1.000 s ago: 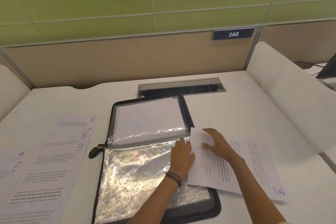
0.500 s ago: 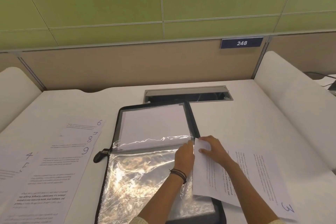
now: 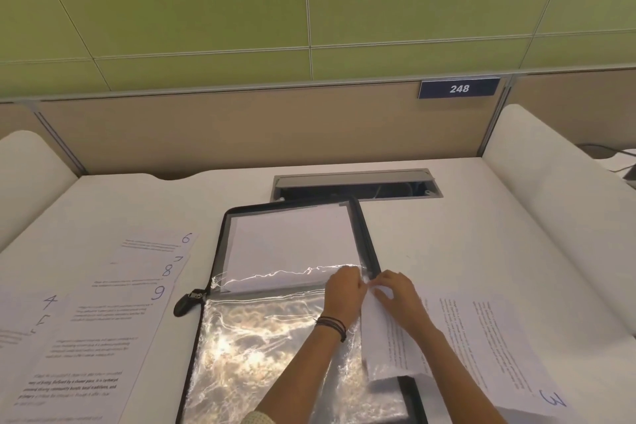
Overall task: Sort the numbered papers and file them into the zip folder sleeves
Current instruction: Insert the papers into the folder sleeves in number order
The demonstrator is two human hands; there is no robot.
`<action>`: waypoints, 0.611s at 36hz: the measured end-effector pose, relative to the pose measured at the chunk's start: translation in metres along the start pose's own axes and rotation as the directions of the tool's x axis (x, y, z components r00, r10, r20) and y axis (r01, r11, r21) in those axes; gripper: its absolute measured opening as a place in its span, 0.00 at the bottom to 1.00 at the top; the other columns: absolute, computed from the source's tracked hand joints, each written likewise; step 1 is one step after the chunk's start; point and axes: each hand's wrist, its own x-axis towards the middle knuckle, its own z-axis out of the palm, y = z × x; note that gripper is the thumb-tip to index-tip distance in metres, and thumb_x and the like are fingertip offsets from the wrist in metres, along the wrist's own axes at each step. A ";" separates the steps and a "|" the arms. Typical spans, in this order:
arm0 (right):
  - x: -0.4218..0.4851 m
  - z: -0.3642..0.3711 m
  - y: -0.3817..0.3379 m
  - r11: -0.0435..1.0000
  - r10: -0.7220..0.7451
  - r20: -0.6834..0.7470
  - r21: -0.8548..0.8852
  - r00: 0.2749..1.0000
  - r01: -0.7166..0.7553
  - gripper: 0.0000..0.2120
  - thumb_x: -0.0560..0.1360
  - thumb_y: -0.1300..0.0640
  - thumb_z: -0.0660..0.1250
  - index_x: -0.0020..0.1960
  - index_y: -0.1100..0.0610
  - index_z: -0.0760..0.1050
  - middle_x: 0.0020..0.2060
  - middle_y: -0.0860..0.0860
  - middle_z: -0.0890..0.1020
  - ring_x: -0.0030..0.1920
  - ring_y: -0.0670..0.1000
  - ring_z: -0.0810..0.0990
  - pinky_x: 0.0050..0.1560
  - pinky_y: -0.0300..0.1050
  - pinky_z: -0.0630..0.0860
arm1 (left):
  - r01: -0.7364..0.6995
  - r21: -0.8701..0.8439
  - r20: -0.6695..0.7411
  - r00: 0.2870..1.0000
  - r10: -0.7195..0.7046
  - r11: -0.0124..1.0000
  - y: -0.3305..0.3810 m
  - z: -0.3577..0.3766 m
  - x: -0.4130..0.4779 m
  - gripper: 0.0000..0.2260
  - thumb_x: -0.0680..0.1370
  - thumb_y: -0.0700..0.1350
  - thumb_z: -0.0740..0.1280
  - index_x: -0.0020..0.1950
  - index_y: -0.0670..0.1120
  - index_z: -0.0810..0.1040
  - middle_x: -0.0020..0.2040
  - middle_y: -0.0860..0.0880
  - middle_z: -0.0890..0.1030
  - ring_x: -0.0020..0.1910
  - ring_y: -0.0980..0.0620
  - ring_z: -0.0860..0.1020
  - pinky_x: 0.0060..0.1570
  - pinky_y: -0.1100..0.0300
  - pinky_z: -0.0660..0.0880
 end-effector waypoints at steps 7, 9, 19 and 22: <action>-0.001 0.019 0.006 0.988 -0.062 -0.041 -0.141 0.997 0.056 0.07 0.72 0.56 0.66 0.46 0.50 0.83 0.48 0.49 0.82 0.48 0.49 0.77 0.58 0.56 0.70 | -0.060 0.001 -0.029 0.998 0.060 0.998 0.008 -0.003 0.001 0.08 0.79 0.42 0.57 0.41 0.45 0.71 0.36 0.52 0.66 0.38 0.52 0.69 0.39 0.62 0.64; -0.004 0.029 0.010 0.959 -0.083 -0.020 -0.275 0.996 0.075 0.11 0.72 0.56 0.69 0.54 0.51 0.80 0.54 0.50 0.81 0.56 0.52 0.78 0.69 0.58 0.57 | -0.069 0.012 -0.026 0.997 0.069 0.998 0.009 -0.002 0.001 0.08 0.80 0.43 0.57 0.45 0.43 0.74 0.40 0.50 0.70 0.39 0.51 0.71 0.41 0.60 0.67; -0.004 0.040 0.012 0.833 -0.095 0.047 -0.542 0.994 0.105 0.26 0.64 0.51 0.71 0.60 0.52 0.67 0.54 0.48 0.80 0.60 0.50 0.68 0.52 0.67 0.71 | -0.148 -0.015 -0.036 0.988 0.148 0.989 -0.005 -0.006 -0.012 0.12 0.82 0.47 0.55 0.52 0.47 0.77 0.49 0.51 0.78 0.48 0.53 0.76 0.50 0.56 0.73; -0.003 0.031 0.011 0.886 0.006 0.101 -0.461 0.995 0.042 0.40 0.49 0.54 0.83 0.56 0.48 0.67 0.55 0.47 0.76 0.58 0.47 0.68 0.52 0.66 0.72 | -0.161 -0.042 -0.056 0.986 0.159 0.986 -0.016 -0.009 -0.018 0.12 0.81 0.46 0.56 0.55 0.48 0.78 0.52 0.52 0.78 0.51 0.55 0.76 0.52 0.56 0.73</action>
